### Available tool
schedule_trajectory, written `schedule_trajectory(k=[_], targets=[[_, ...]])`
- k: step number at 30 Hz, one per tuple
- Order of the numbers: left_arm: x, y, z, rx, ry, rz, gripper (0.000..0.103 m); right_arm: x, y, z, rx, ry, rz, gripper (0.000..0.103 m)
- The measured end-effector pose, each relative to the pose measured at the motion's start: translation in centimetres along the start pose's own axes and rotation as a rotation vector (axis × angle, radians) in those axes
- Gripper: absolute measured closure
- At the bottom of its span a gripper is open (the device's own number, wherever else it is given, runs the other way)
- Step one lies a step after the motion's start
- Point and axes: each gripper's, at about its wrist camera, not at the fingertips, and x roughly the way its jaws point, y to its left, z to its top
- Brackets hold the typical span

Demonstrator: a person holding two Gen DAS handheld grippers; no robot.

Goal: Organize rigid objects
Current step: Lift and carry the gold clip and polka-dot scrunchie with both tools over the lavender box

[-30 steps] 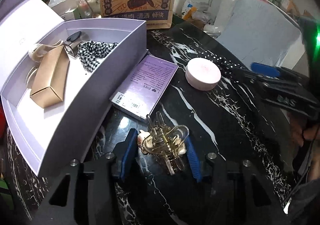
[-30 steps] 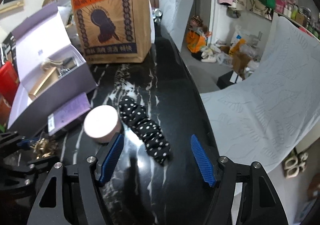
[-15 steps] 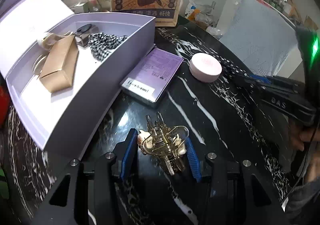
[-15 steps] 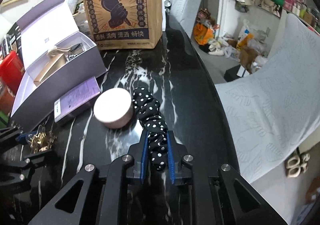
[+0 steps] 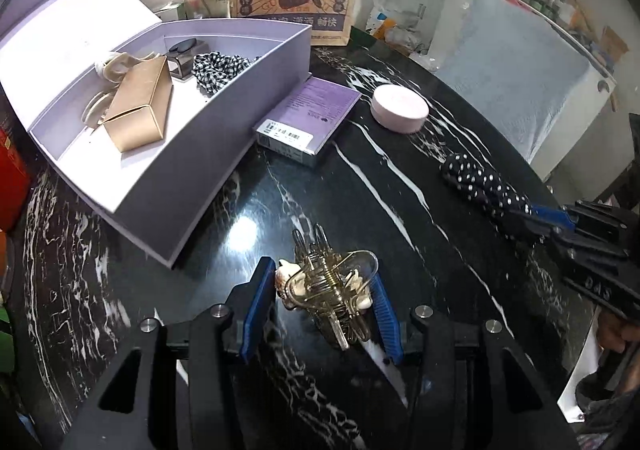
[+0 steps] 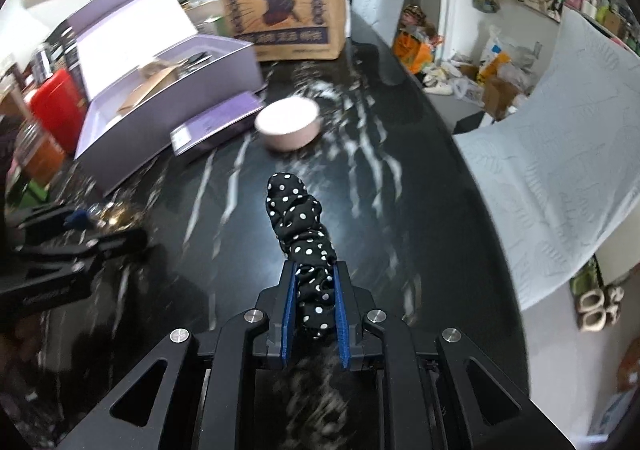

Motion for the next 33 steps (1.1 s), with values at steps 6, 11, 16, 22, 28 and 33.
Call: schedule_trajectory(k=[6,11,16,22,28,33], targets=[[-0.8,0.1,-1.1,0.007,0.008,0.014,0.056,-0.4,1.7,-1.2,-0.03,0.0,0.031,0.085],[-1.3,0.1,-1.9,0.014,0.002,0.01,0.056,-0.7,2.6,-1.6,-0.073,0.002,0.025,0.083],[-1.4,0.4,-2.0,0.014,0.0,0.007,0.056,-0.2,2.8,-1.5,-0.071,-0.009,0.021,0.07],[-1.2,1.0,-1.7,0.002,0.004,0.013,0.056,0.3,3.5,-1.0,-0.111,-0.021,-0.012,0.067],[-1.2,1.6,-1.6,-0.017,0.005,0.024,0.056,0.6,4.3,-0.9,-0.158,-0.033,-0.021,0.074],[-1.3,1.5,-1.6,-0.015,0.012,0.024,0.056,0.6,4.3,-0.7,-0.158,-0.037,-0.026,0.088]])
